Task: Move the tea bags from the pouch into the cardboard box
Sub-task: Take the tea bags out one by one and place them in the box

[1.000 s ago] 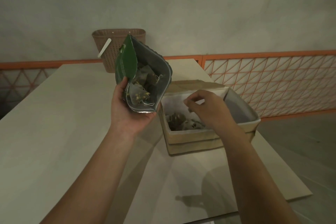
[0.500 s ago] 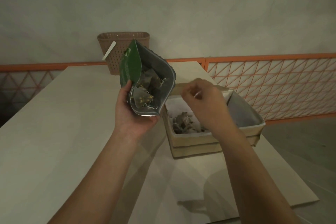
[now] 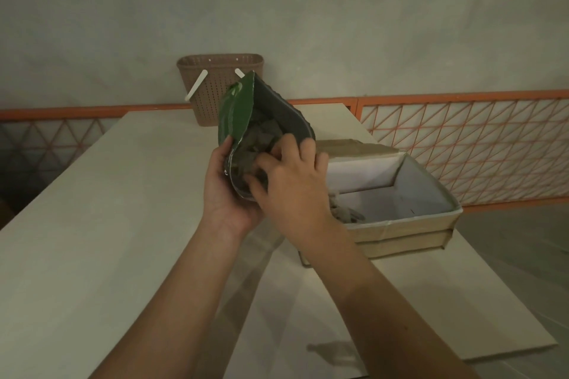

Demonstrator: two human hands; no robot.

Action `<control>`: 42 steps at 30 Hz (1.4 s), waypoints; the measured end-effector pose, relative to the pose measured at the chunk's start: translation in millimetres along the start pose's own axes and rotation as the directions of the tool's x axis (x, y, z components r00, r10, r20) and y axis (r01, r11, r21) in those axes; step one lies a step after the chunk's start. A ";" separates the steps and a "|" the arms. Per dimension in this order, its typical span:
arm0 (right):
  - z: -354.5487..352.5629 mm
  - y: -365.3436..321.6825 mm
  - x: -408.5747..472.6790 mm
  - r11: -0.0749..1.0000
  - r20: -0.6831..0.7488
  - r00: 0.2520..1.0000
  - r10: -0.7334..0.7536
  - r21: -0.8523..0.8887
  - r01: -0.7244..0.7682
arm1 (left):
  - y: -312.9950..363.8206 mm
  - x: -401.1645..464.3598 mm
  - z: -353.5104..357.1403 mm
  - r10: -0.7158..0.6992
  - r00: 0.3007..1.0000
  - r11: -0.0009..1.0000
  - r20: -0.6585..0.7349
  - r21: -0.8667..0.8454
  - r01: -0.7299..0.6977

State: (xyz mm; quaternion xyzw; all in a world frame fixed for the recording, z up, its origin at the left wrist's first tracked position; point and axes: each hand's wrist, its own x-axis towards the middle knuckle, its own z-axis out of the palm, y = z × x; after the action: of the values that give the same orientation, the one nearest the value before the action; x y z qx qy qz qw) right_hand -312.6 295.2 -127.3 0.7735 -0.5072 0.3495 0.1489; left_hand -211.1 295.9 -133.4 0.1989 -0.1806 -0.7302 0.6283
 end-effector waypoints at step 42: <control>-11.9 108.7 4.8 0.946 0.807 0.559 0.193 -0.002 -0.324 | 0.1 2.9 2.1 -0.032 0.997 0.998 0.064 -0.057 0.036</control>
State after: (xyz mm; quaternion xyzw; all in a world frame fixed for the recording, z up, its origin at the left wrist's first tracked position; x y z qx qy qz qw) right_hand -412.8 250.9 -129.1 0.7727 -0.6008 0.0215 -0.2036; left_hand -212.4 293.1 -131.7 0.1605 -0.1756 -0.7516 0.6152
